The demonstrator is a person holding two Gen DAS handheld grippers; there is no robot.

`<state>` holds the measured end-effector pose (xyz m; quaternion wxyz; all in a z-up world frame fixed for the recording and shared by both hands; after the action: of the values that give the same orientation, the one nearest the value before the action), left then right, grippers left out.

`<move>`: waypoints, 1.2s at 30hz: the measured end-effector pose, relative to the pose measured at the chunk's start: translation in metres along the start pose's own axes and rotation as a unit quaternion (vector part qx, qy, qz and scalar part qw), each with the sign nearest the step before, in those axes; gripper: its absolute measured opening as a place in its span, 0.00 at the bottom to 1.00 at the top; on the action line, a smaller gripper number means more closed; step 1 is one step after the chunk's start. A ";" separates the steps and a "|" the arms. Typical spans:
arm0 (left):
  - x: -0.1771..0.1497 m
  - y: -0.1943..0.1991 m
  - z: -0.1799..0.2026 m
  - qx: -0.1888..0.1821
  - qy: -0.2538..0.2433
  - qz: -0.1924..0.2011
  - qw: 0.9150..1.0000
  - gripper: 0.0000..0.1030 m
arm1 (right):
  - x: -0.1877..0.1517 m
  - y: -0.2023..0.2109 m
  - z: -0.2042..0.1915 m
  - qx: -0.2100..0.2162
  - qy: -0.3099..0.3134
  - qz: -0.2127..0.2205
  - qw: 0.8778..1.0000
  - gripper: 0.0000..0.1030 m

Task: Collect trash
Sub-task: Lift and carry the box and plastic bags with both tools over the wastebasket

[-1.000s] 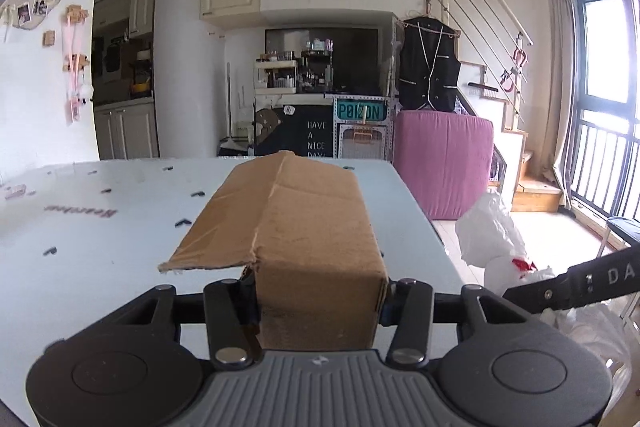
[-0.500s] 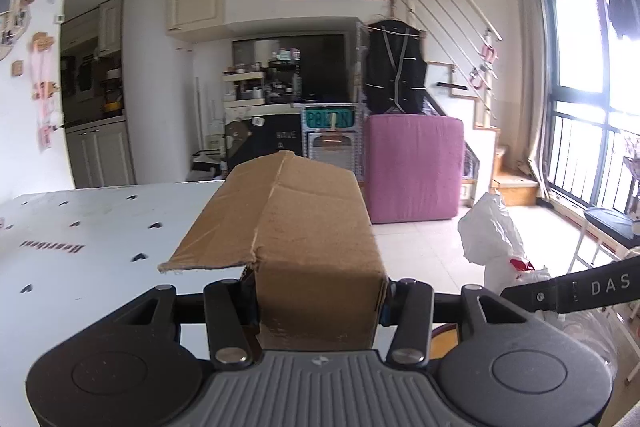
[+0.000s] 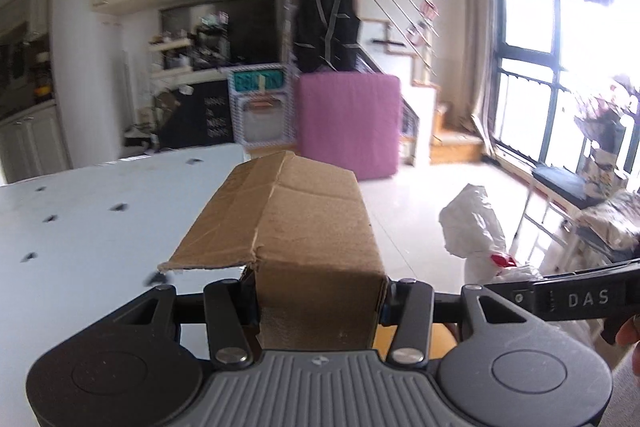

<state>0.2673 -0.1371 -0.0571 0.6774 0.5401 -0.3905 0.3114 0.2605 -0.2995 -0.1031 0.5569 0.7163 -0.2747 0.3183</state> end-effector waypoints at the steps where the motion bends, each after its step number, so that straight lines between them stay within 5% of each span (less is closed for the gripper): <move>1: -0.001 -0.009 0.006 -0.007 -0.002 -0.008 1.000 0.48 | -0.002 -0.003 0.007 -0.003 -0.004 -0.003 1.000 0.51; 14: -0.037 -0.122 0.063 -0.071 -0.026 -0.128 0.989 0.48 | -0.020 -0.054 0.094 -0.041 -0.060 -0.045 0.996 0.51; 24: -0.072 -0.228 0.059 -0.081 -0.022 -0.255 0.963 0.48 | -0.035 -0.124 0.144 -0.047 -0.127 -0.106 0.985 0.51; 31: -0.088 -0.279 0.053 -0.090 -0.050 -0.330 0.938 0.49 | -0.067 -0.183 0.147 -0.029 -0.223 -0.189 0.956 0.51; 36: -0.101 -0.298 0.055 -0.114 -0.068 -0.381 0.915 0.49 | -0.101 -0.221 0.131 -0.028 -0.337 -0.248 0.908 0.51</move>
<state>0.4572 -0.2569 -0.2841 0.7737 0.5866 -0.2329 -0.0550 0.3803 -0.3721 -0.3407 0.5118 0.8101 -0.2686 -0.0980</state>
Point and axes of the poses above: each gripper's, at about its wrist camera, not at the fingertips, and y roughly against the way its jaws point, z to its right, x to its top, the point moved 9 cm from there along -y, roughly the way its jaws point, and after that the axes turned 9 degrees about y, right-handed, at the moved point
